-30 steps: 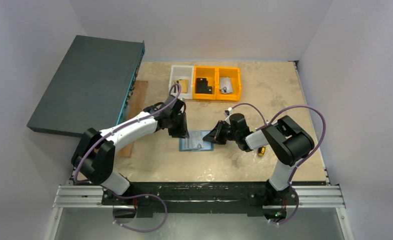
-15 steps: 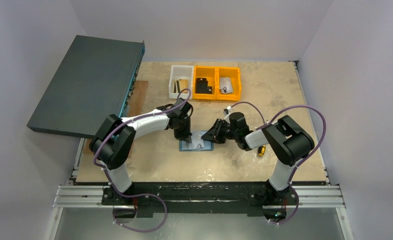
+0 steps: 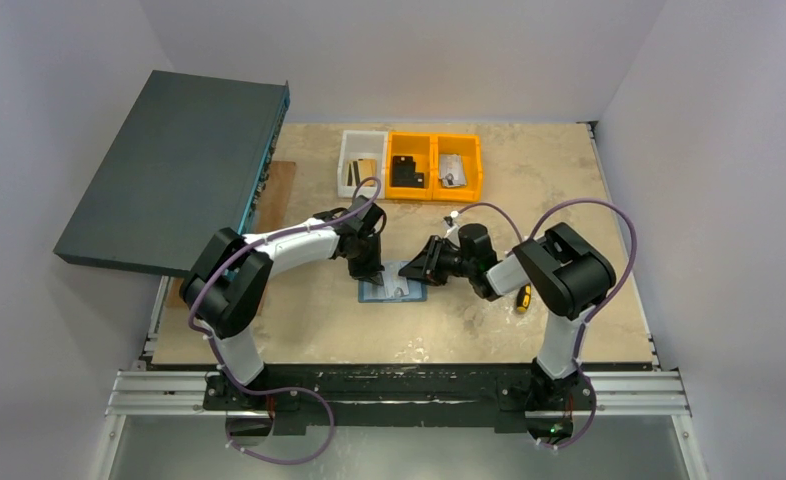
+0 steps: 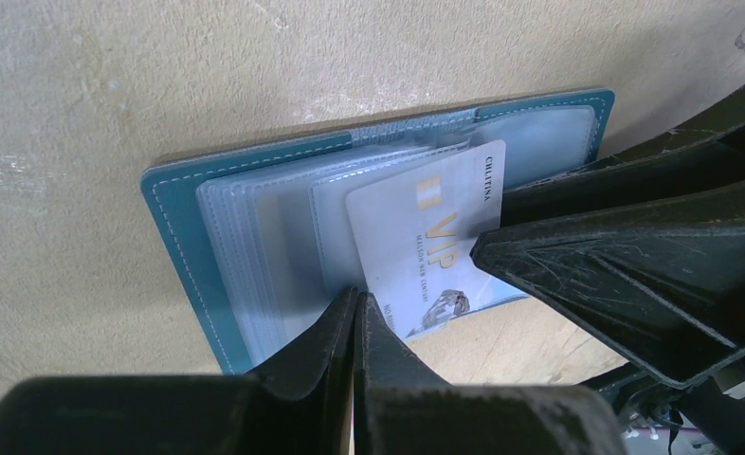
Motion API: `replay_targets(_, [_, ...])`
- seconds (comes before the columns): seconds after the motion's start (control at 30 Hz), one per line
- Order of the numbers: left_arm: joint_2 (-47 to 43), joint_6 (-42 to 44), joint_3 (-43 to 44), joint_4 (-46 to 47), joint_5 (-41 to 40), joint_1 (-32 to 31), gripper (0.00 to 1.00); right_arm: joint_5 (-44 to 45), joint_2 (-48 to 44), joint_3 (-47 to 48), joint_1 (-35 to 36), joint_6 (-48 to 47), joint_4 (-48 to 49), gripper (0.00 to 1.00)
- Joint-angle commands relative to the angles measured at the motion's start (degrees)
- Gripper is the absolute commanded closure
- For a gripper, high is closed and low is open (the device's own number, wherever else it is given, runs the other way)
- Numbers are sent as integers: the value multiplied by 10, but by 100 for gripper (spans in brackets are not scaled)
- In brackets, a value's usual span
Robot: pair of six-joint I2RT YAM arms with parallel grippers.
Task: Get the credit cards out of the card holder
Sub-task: Remove the credit card from the card holder.
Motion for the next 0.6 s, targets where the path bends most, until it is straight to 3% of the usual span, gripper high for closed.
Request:
replay_targets(0.0, [28, -3, -6, -17, -27, -1, 100, 1, 29, 5, 6, -7, -12, 74])
replay_targets(0.1, [28, -3, -6, -18, -28, -1, 100, 1, 29, 8, 7, -7, -14, 79])
replay_targets(0.27, [26, -7, -9, -23, -33, 0, 100, 3, 12, -2, 6, -15, -27, 99])
replay_targets(0.57, [14, -11, -41, -19, -40, 3, 100, 53, -77, -26, -42, -72, -127, 100])
